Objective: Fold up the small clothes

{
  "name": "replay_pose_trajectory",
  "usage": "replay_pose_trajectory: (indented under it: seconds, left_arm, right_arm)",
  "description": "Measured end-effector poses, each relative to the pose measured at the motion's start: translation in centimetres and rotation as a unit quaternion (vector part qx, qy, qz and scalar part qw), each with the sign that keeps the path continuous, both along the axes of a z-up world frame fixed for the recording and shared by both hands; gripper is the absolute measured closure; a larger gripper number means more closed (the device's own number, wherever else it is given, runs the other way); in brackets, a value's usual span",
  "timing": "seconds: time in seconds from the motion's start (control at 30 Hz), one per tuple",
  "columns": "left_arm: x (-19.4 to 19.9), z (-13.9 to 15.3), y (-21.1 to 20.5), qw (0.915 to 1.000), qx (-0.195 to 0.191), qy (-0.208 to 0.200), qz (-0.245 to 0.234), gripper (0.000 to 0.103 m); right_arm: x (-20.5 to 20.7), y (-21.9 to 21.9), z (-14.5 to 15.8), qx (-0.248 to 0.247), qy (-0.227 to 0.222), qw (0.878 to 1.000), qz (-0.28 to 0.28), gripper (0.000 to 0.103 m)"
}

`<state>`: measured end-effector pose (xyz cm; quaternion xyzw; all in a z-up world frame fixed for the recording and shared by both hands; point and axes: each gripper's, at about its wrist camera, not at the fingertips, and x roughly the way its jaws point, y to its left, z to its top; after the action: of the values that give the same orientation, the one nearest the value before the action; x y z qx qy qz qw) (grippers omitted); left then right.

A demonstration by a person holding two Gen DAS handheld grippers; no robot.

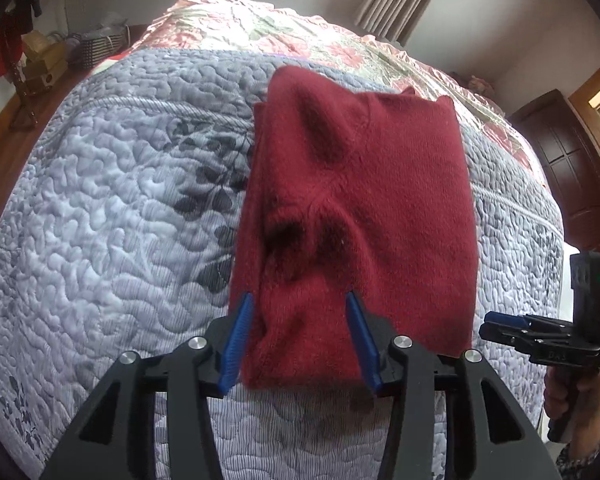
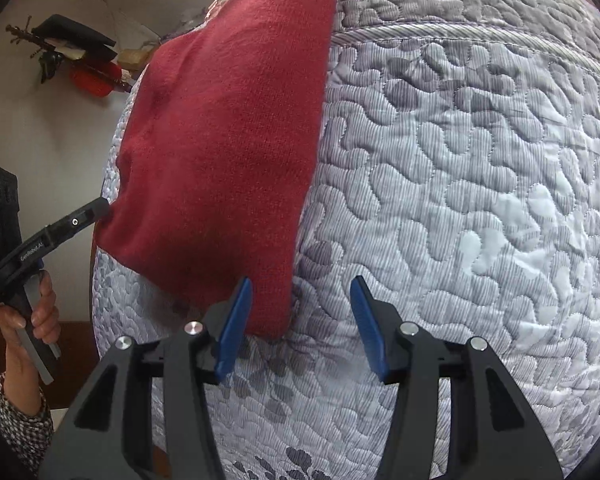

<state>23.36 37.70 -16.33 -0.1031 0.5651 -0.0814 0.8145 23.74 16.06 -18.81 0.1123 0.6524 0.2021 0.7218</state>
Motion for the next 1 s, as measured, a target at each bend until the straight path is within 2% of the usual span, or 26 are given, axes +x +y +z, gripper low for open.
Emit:
replay_pose_trajectory:
  seconds: [0.07, 0.13, 0.27, 0.37, 0.47, 0.63, 0.7, 0.77, 0.83, 0.87, 0.9, 1.0]
  left_arm:
    - [0.0, -1.1, 0.2, 0.9999, -0.005, 0.014, 0.004, 0.097]
    - [-0.3, -1.2, 1.1, 0.9994, -0.023, 0.012, 0.022, 0.097]
    - [-1.9, 0.2, 3.7, 0.9969, -0.042, -0.017, 0.064, 0.098]
    - [-2.1, -2.2, 5.2, 0.9942, -0.069, 0.019, 0.080, 0.098]
    - [-1.9, -3.4, 4.7, 0.9954, -0.062, 0.027, 0.069, 0.097]
    - [-1.6, -2.1, 4.6, 0.9941, -0.074, 0.020, 0.076, 0.091]
    - [-1.6, -1.8, 4.3, 0.9954, -0.064, 0.018, 0.069, 0.084]
    - [-1.4, -2.2, 4.0, 0.9963, -0.050, 0.022, 0.066, 0.082]
    - [-0.9, -3.2, 3.8, 0.9967, -0.036, 0.036, 0.063, 0.081]
    - [-0.8, -3.5, 3.7, 0.9966, -0.033, 0.039, 0.065, 0.083]
    - [-0.7, -3.6, 3.5, 0.9964, -0.033, 0.039, 0.067, 0.084]
    - [-0.9, -3.3, 2.8, 0.9977, -0.013, 0.030, 0.060, 0.085]
  right_arm:
    - [0.2, 1.1, -0.2, -0.003, 0.002, 1.000, 0.003, 0.052]
    - [0.3, 1.9, -0.7, -0.007, 0.002, 1.000, 0.005, 0.052]
    - [0.9, 3.3, -0.7, -0.008, -0.003, 1.000, 0.004, 0.052]
    - [1.3, 4.0, -0.5, -0.006, -0.005, 1.000, 0.004, 0.051]
    - [2.0, 5.2, -1.0, 0.002, 0.004, 1.000, 0.000, 0.051]
    - [2.6, 8.0, -2.5, 0.019, 0.024, 1.000, 0.004, 0.051]
    - [2.4, 8.7, -3.2, 0.021, 0.029, 0.999, 0.003, 0.051]
    - [2.5, 9.8, -3.9, 0.027, 0.035, 0.999, 0.002, 0.052]
    - [2.8, 11.0, -4.6, 0.036, 0.042, 0.998, -0.001, 0.066]
    - [2.7, 11.1, -4.5, 0.045, 0.044, 0.998, -0.003, 0.077]
    - [2.7, 11.4, -4.2, 0.048, 0.040, 0.998, -0.005, 0.081]
    - [2.3, 12.3, -2.5, 0.036, 0.011, 0.999, 0.015, 0.084]
